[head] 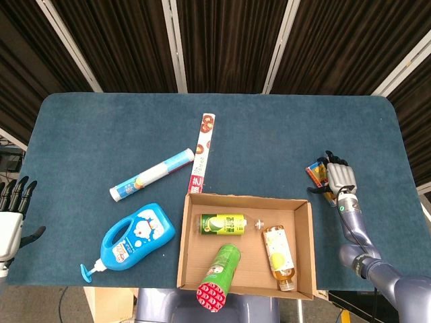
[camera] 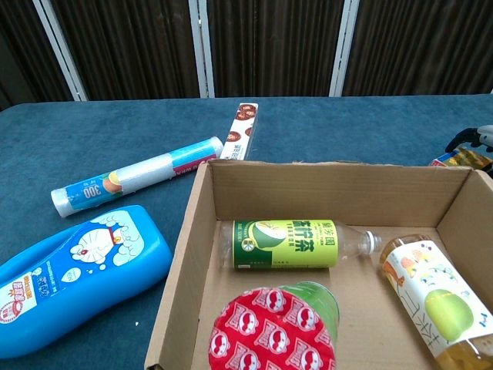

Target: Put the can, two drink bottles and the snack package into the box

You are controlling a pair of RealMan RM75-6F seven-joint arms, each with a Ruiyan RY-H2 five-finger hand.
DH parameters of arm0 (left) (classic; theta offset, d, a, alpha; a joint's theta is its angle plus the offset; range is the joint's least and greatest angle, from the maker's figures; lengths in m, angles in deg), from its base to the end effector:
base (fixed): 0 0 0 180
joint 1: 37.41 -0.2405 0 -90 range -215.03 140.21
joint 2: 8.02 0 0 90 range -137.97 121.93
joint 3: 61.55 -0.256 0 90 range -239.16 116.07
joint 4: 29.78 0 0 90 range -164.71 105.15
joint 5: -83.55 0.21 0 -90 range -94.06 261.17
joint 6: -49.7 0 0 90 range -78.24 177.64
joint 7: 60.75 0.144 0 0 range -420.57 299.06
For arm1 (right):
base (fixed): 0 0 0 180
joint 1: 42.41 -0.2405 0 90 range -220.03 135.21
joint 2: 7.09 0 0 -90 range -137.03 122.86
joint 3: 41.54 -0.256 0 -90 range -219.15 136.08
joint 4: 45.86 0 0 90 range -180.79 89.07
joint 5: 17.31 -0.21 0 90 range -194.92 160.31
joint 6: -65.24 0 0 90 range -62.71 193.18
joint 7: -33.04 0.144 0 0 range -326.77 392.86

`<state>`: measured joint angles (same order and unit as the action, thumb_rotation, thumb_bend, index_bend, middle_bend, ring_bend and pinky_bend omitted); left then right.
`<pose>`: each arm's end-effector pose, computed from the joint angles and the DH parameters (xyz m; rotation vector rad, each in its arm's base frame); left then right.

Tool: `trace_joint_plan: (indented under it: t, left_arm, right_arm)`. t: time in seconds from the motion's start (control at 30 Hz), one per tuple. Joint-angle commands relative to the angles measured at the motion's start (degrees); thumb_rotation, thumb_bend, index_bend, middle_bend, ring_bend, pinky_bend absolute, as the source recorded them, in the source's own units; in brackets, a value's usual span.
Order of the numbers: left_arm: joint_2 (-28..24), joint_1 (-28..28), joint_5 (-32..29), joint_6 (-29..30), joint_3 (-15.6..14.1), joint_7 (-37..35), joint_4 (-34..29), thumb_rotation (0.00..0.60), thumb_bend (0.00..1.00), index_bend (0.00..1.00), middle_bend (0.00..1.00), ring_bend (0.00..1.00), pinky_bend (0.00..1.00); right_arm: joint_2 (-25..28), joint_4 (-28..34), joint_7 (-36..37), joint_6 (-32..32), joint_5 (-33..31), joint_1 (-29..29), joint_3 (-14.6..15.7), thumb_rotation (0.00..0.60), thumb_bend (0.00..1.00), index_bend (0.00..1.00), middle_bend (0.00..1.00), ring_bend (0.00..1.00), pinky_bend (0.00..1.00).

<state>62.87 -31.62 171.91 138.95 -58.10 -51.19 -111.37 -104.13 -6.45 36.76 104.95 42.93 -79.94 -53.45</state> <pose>-0.3230 0.1898 0.1468 -1.4327 -0.6362 -0.8073 -0.3362 -0.4006 0.0281 1.4145 -1.1688 0.6090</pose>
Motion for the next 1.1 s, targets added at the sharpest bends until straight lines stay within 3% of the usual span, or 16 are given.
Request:
trace_joint_plan:
  t: [0.03,0.43,0.6,0.83,1.1]
  left_arm:
    - [0.12,0.02,-0.02,0.07,0.04,0.29,0.04,0.600,0.09,0.00,0.00,0.00,0.05]
    - [0.17,-0.45,0.49,1.43,-0.01,0.66,0.03,0.600,0.09,0.02,0.00,0.00,0.05]
    - [0.06,-0.65,0.74,2.16,0.09,0.56,-0.02,0.600,0.09,0.04,0.00,0.00,0.05]
    - [-0.16,-0.77,1.27,2.86,0.12,0.24,-0.18,0.600,0.09,0.05,0.00,0.00,0.05]
    - [-0.32,-1.18,1.79,4.12,0.23,-0.02,-0.52,0.600,0.09,0.05,0.00,0.00,0.05]
  right_arm:
    - [-1.18,-2.76,1.21,-0.82,1.51,-0.02,0.38,0.600,0.08,0.33,0.13,0.27,0.36]
    - [-2.87,-6.37,2.19,-0.31,3.50,0.03,-0.39,0.600,0.31,0.52,0.40,0.58,0.69]
    - [-2.39,-5.35,1.53,1.23,3.92,0.37,-0.99,0.600,0.38,0.57,0.49,0.65,0.78]
    - [1.28,1.85,-0.21,4.82,3.98,0.04,-3.19,0.600,0.40,0.61,0.56,0.69,0.82]
    - [8.01,16.34,-7.65,9.42,1.28,-0.39,-6.58,0.600,0.41,0.63,0.57,0.69,0.82]
